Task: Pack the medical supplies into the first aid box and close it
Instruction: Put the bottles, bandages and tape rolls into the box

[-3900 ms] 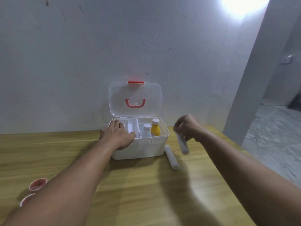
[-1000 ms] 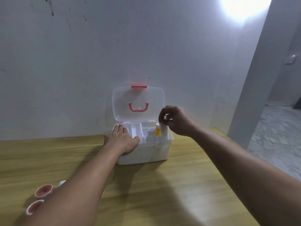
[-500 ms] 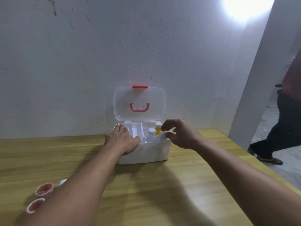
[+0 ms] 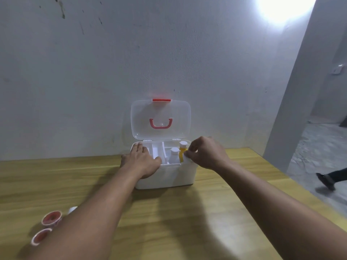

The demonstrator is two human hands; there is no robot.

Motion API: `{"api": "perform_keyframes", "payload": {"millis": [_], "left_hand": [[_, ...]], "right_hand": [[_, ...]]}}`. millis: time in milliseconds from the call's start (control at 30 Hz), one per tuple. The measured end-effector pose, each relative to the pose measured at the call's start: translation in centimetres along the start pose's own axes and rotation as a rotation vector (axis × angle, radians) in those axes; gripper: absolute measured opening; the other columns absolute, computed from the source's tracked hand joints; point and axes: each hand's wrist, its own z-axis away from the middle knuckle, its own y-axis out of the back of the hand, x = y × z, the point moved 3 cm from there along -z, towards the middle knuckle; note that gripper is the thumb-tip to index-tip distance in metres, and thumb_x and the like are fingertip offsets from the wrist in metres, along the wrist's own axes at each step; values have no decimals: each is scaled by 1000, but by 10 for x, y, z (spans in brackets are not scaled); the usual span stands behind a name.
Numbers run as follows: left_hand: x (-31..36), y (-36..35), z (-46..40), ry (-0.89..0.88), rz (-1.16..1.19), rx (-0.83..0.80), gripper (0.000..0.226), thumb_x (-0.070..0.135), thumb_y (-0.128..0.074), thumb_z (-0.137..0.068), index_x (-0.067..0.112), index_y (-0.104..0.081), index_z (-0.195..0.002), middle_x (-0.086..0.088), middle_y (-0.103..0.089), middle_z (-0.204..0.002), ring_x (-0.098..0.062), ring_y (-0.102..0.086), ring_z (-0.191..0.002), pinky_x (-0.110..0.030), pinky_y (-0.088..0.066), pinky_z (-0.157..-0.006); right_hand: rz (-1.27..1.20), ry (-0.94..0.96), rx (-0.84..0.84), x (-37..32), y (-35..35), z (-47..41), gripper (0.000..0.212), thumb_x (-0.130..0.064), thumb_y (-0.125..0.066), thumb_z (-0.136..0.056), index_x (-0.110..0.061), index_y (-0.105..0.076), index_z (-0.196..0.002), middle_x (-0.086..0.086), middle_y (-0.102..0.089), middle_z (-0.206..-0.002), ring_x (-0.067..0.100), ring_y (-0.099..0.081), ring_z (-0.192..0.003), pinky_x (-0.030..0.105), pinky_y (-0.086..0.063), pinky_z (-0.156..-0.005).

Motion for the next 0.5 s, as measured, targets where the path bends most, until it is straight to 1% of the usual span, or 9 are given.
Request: {"api": "perform_keyframes", "payload": {"millis": [100, 167, 233, 300, 333, 400, 467, 500], "left_hand": [[0, 0, 1, -5, -6, 9, 80, 56, -19, -92, 7, -10, -154, -6, 1, -164, -18, 2, -151, -52, -18, -117], [0, 3, 2, -12, 7, 22, 81, 60, -18, -92, 8, -9, -154, -6, 1, -164, -18, 2, -151, -54, -14, -117], [0, 6, 3, -23, 78, 39, 81, 63, -15, -93, 10, -9, -155, -4, 2, -164, -18, 2, -151, -56, -9, -118], [-1, 10, 6, -31, 219, 70, 78, 61, -15, -95, 11, -11, -155, -3, 1, -164, -16, 3, -151, -55, -4, -119], [-2, 11, 9, -36, 287, 95, 76, 60, -16, -96, 11, -12, -155, -3, 0, -164, -16, 3, -151, -54, -1, -119], [-6, 14, 15, -53, 366, 161, 73, 57, -18, -97, 12, -14, -154, -2, -1, -164, -16, 2, -151, -53, 2, -119], [-12, 17, 19, -64, 394, 210, 69, 55, -21, -98, 14, -17, -154, -1, -4, -164, -15, 0, -151, -51, 2, -120], [-18, 18, 21, -65, 403, 226, 67, 54, -22, -98, 15, -21, -153, 0, -7, -164, -15, -2, -151, -52, 1, -120]], "right_hand": [[7, -24, 21, 0, -4, 1, 25, -44, -64, -80, -23, -75, -86, 6, -74, -93, 29, -66, -87, 38, -55, -75], [-11, -23, 39, 0, -5, 4, 26, -43, -61, -84, -22, -74, -90, 6, -72, -98, 30, -64, -94, 36, -53, -78], [-54, -19, 57, 0, -9, 5, 31, -42, -54, -90, -18, -71, -100, 7, -68, -108, 29, -58, -105, 36, -48, -84], [-138, 3, 37, 0, -17, 6, 39, -43, -45, -96, -16, -63, -116, 7, -60, -125, 27, -52, -118, 38, -44, -94], [-183, 19, 0, 0, -23, 6, 45, -45, -39, -97, -14, -56, -125, 8, -53, -135, 27, -47, -126, 39, -40, -101], [-255, 39, -89, -3, -33, 9, 60, -52, -30, -98, -14, -37, -144, 6, -30, -156, 25, -27, -144, 41, -27, -115], [-266, 49, -143, -5, -43, 12, 71, -60, -23, -96, -16, -19, -152, 2, -9, -163, 19, -9, -150, 40, -14, -121], [-237, 60, -154, -5, -48, 13, 76, -64, -19, -94, -18, -14, -154, 1, -4, -163, 18, -5, -150, 40, -10, -122]]}}
